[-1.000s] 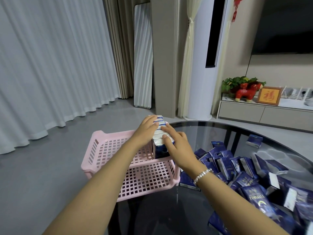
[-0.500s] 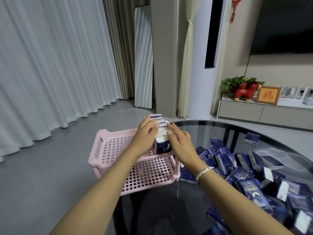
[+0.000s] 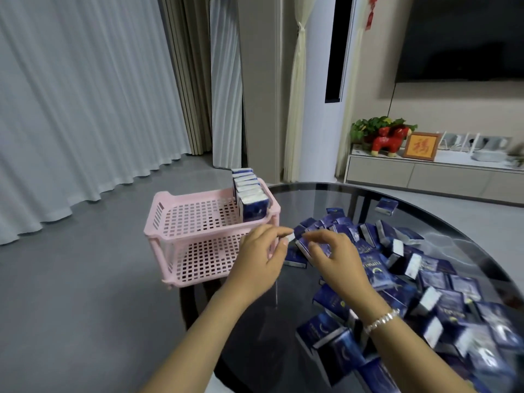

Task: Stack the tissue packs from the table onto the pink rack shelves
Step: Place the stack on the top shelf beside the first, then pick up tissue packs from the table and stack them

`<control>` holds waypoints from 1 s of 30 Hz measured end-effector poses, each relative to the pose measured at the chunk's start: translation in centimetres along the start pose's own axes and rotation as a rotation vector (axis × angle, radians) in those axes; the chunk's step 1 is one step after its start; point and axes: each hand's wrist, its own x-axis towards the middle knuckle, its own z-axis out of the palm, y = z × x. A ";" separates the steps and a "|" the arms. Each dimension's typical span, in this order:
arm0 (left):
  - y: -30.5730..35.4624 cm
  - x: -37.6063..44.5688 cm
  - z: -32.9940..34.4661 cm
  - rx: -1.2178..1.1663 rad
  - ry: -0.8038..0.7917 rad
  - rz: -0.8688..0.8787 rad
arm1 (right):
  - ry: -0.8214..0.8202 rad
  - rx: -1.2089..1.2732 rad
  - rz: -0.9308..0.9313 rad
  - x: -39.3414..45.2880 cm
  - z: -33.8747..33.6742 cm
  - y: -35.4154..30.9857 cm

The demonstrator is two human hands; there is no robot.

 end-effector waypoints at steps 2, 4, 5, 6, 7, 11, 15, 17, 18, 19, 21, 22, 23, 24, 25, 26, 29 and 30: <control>-0.1 -1.4 1.3 -0.043 -0.036 -0.042 | -0.034 -0.089 0.004 -1.8 -0.8 0.8; -0.2 -2.8 2.6 -0.072 -0.099 -0.107 | -0.089 -0.165 0.006 -3.6 -1.5 1.7; -0.3 -3.5 3.2 -0.066 -0.147 -0.145 | -0.118 -0.198 0.008 -4.4 -1.8 2.2; -0.4 -4.2 3.9 -0.052 -0.198 -0.182 | -0.148 -0.237 0.011 -5.1 -2.2 2.6; -0.4 -4.8 4.6 -0.041 -0.247 -0.214 | -0.181 -0.287 0.014 -5.8 -2.5 2.9; -0.9 -6.9 7.0 -0.076 -0.406 -0.307 | -0.305 -0.440 0.036 -8.3 -3.4 4.4; -1.2 -8.2 8.2 -0.049 -0.553 -0.374 | -0.318 -0.482 0.005 -9.7 -3.5 5.5; -1.2 -8.4 8.6 0.046 -0.605 -0.371 | -0.320 -0.482 -0.012 -9.9 -3.4 6.0; -1.2 -8.4 8.8 0.079 -0.608 -0.370 | -0.324 -0.472 -0.014 -10.0 -3.3 6.2; -1.2 -8.4 8.9 0.084 -0.600 -0.380 | -0.323 -0.449 -0.014 -10.0 -3.3 6.4; -1.4 -8.3 9.1 0.045 -0.573 -0.416 | -0.291 -0.385 -0.012 -10.3 -3.5 6.8; -1.4 -8.3 9.2 0.009 -0.554 -0.431 | -0.262 -0.363 -0.014 -10.4 -3.7 6.9; -1.3 -8.4 9.2 -0.036 -0.527 -0.436 | -0.233 -0.356 -0.019 -10.5 -3.9 7.0; -1.3 -8.4 9.1 -0.081 -0.495 -0.441 | -0.210 -0.359 -0.022 -10.7 -4.0 7.1; -1.3 -8.5 9.1 -0.116 -0.465 -0.440 | -0.194 -0.367 -0.021 -10.8 -4.2 7.3; -1.3 -8.5 9.1 -0.139 -0.454 -0.443 | -0.185 -0.373 -0.011 -10.9 -4.3 7.4; -1.7 -8.5 9.1 -0.245 -0.435 -0.468 | -0.209 -0.371 0.063 -11.0 -4.8 7.9; -1.8 -8.4 9.2 -0.306 -0.417 -0.495 | -0.236 -0.360 0.089 -10.9 -4.9 8.0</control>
